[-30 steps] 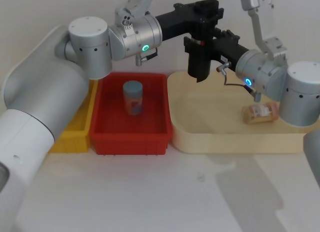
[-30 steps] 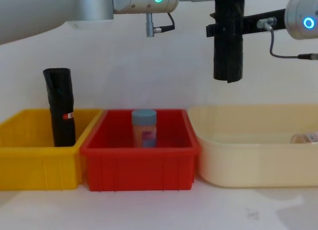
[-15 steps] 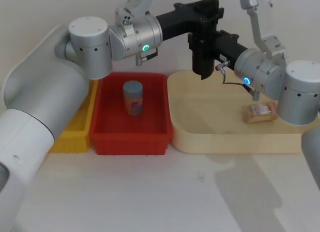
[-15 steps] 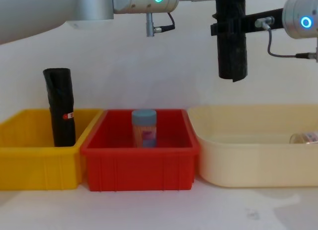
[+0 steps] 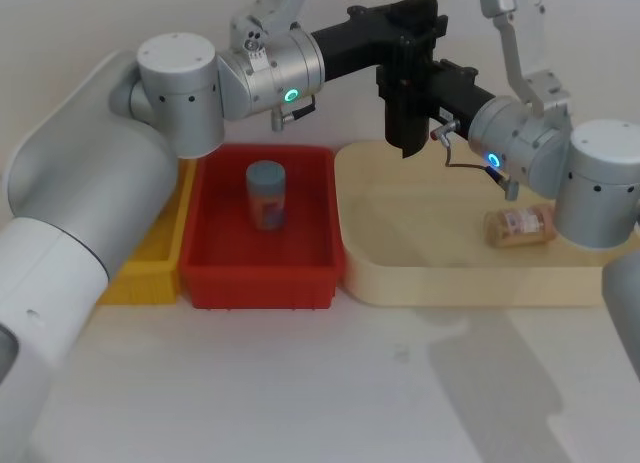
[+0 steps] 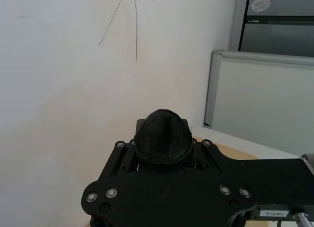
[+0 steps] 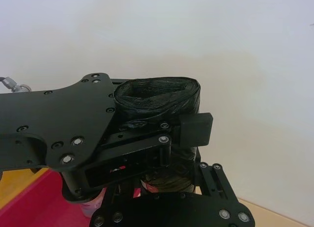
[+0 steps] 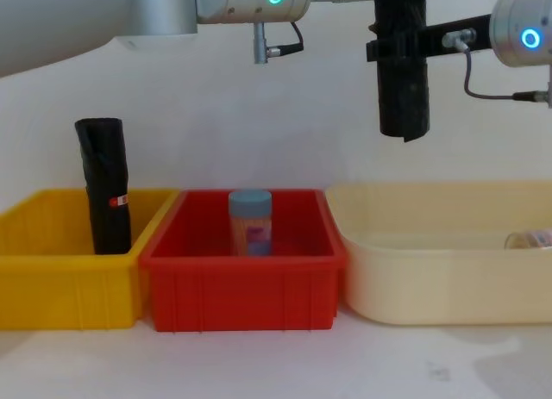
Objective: Pick up the garbage bag with the one hand and transfer it to the other hand.
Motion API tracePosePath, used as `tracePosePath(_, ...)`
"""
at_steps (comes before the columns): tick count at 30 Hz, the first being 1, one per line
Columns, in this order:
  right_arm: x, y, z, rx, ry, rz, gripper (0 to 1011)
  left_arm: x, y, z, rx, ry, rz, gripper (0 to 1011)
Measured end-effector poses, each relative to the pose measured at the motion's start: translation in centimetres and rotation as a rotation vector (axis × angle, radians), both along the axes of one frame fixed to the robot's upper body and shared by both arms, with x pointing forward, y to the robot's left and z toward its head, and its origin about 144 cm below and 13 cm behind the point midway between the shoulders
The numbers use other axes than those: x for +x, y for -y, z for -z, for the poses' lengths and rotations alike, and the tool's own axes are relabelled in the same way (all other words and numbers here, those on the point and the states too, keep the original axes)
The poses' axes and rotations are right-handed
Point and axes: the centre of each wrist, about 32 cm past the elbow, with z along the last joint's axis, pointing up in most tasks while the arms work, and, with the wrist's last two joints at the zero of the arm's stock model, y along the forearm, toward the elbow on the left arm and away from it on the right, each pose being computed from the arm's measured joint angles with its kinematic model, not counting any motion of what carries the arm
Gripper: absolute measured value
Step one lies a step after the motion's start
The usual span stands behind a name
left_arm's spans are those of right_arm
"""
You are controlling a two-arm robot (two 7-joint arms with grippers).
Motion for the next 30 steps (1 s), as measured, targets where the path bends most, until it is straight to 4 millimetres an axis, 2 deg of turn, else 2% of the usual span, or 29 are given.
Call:
tracePosePath(4,0.0,0.0,0.0,0.0,0.0,0.0,551,0.0,0.0,0.0,0.0,0.0,0.0,347)
tracePosePath(7,0.0,0.0,0.0,0.0,0.001,0.001,550,0.0,0.0,0.0,0.0,0.0,0.0,401)
tracePosePath(11,0.0,0.0,0.0,0.001,0.001,0.002,547,0.0,0.0,0.0,0.0,0.0,0.0,545)
tracePosePath(14,0.1,0.1,0.0,0.001,0.002,0.006,547,0.0,0.0,0.0,0.0,0.0,0.0,600)
tracePosePath(18,0.2,0.2,0.1,0.001,0.004,0.022,547,0.0,0.0,0.0,0.0,0.0,0.0,761)
tracePosePath(20,0.4,0.4,0.0,0.001,0.006,0.038,547,0.0,0.0,0.0,0.0,0.0,0.0,791)
tracePosePath(23,0.7,0.7,0.1,0.002,0.006,0.067,547,0.0,0.0,0.0,0.0,0.0,0.0,904)
tracePosePath(27,1.2,1.3,0.1,0.004,0.003,0.106,547,0.0,0.0,0.0,0.0,0.0,0.0,997)
tracePosePath(30,1.6,1.7,0.1,0.005,0.0,0.137,547,0.0,0.0,0.0,0.0,0.0,0.0,1000)
